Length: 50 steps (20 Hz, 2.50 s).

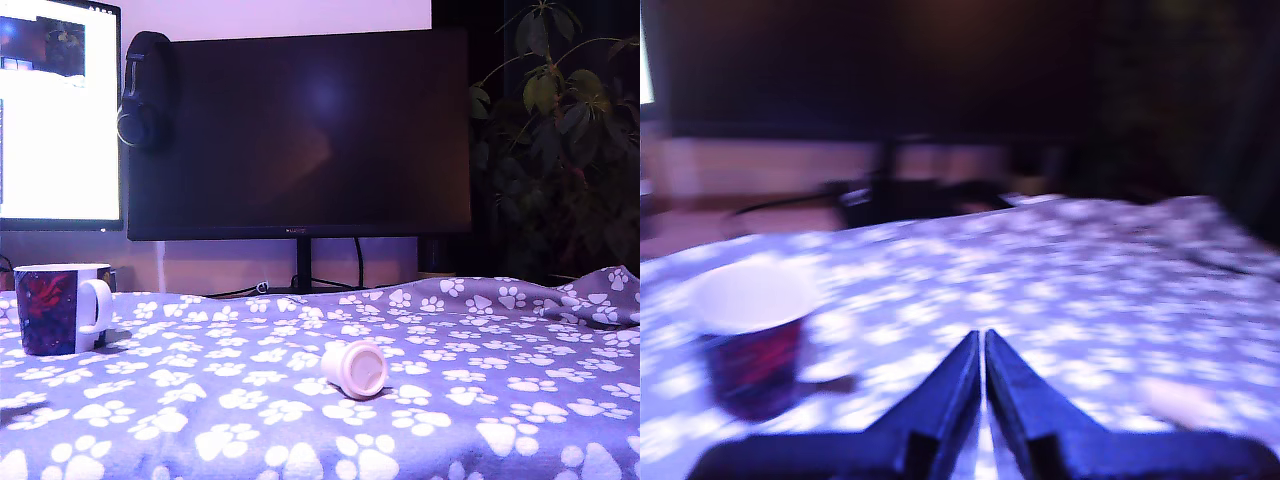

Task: Pick up the coffee capsules on the table and drop them inside the coffee cup

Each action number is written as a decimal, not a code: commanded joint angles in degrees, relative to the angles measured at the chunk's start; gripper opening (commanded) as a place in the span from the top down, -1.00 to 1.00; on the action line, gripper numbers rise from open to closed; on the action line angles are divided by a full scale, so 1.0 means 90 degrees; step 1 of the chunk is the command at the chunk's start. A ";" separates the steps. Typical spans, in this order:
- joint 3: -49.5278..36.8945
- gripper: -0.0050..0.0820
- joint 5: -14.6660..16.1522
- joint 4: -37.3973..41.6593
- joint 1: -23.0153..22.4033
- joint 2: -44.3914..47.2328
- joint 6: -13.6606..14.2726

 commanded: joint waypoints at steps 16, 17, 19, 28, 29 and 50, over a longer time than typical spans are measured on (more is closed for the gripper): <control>-0.0114 0.91 -0.0362 0.0391 -0.2637 0.1535 0.0474; -0.0114 0.89 -0.0364 0.0389 -0.2642 0.1571 0.0476; -0.0114 0.47 -0.0364 0.0408 -0.2642 0.1596 0.0522; -0.0114 -0.56 -0.0403 0.1149 -0.2654 0.2137 0.0571; -0.0114 -0.56 -0.0403 0.1338 -0.2654 0.2271 0.0585; -0.0112 -0.56 -0.0408 0.5967 -0.2951 0.7019 0.0852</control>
